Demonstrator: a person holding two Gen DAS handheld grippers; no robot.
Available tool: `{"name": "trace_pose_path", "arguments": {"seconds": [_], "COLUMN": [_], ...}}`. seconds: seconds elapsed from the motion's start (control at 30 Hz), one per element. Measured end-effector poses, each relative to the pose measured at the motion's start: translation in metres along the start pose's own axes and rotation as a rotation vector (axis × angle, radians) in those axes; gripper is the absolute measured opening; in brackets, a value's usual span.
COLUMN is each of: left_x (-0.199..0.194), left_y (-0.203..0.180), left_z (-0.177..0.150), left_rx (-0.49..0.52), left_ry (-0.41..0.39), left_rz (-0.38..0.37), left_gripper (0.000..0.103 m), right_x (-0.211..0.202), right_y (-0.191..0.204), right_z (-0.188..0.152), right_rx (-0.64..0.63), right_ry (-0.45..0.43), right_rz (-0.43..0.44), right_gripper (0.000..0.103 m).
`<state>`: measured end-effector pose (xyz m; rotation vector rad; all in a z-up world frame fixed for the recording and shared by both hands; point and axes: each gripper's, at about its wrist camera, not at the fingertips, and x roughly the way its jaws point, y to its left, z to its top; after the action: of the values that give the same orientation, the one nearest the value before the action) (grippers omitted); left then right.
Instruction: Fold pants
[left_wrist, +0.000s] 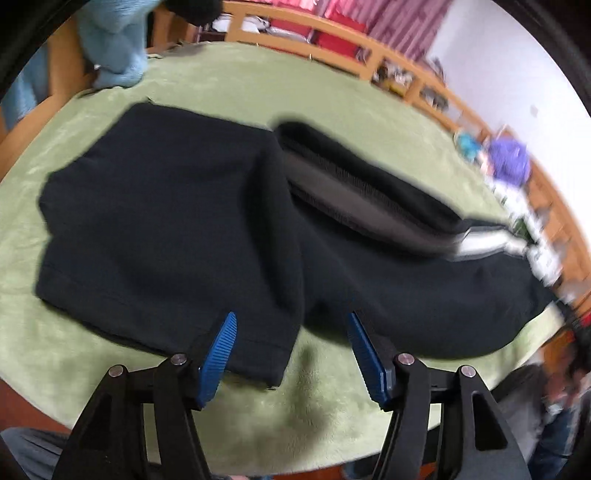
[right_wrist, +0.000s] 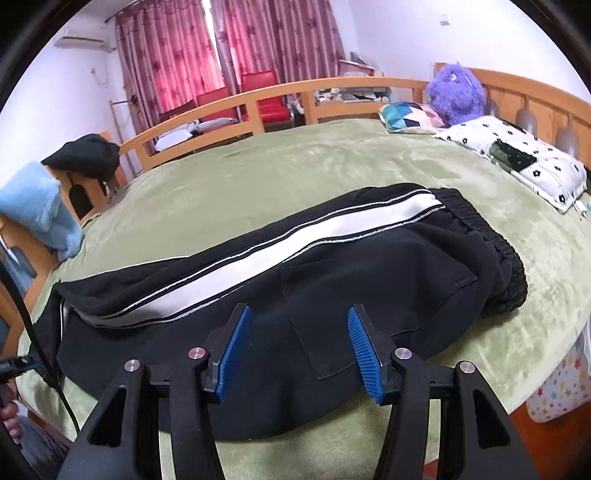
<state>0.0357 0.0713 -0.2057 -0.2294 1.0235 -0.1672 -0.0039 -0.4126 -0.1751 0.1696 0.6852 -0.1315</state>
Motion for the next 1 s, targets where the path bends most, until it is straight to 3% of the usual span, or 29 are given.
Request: {"name": "trace_pose_path", "arguments": {"seconds": [0.07,0.13,0.2,0.27,0.43,0.6,0.77,0.87,0.93,1.0], "left_x": [0.017,0.018,0.009,-0.014,-0.07,-0.073,-0.045,-0.043,-0.041,-0.039], "left_y": [-0.005,-0.005,-0.003,0.001,0.023,0.041,0.048,0.051,0.05,0.05], "left_z": [-0.004,-0.004,0.002,0.011,0.062,0.12,0.148,0.147,0.138,0.126], "left_rx": [0.029,0.042,0.051,0.059,0.063,0.046,0.013,-0.001,0.004,-0.003], "left_ry": [0.006,-0.017,-0.013,-0.06,-0.248,-0.345,-0.299,-0.256,-0.222,-0.182], "left_rz": [0.121,0.207,0.136,0.137,0.222,0.307,0.295,0.172,0.129,0.088], "left_gripper": [0.061,0.038,0.015,0.009,0.009,0.006,0.005,0.006,0.013,0.041], "right_x": [-0.003,-0.007,-0.009,-0.011,-0.013,-0.004,0.009,0.015,0.02,0.028], "right_y": [0.001,0.002,0.001,-0.003,-0.017,-0.024,-0.015,-0.006,0.003,0.027], "right_z": [-0.002,-0.004,-0.006,-0.007,-0.006,0.001,0.004,0.005,0.006,0.006], "right_rx": [-0.016,-0.03,-0.038,-0.033,0.039,0.098,0.07,0.031,0.008,-0.018], "right_ry": [-0.007,-0.015,-0.02,-0.022,-0.029,-0.011,0.025,0.039,0.052,0.067], "right_rz": [-0.006,-0.02,-0.034,-0.044,-0.017,0.004,-0.036,-0.08,-0.069,-0.028], "right_gripper": [0.055,0.055,0.056,0.056,0.056,0.056,0.056,0.056,0.059,0.06]}}
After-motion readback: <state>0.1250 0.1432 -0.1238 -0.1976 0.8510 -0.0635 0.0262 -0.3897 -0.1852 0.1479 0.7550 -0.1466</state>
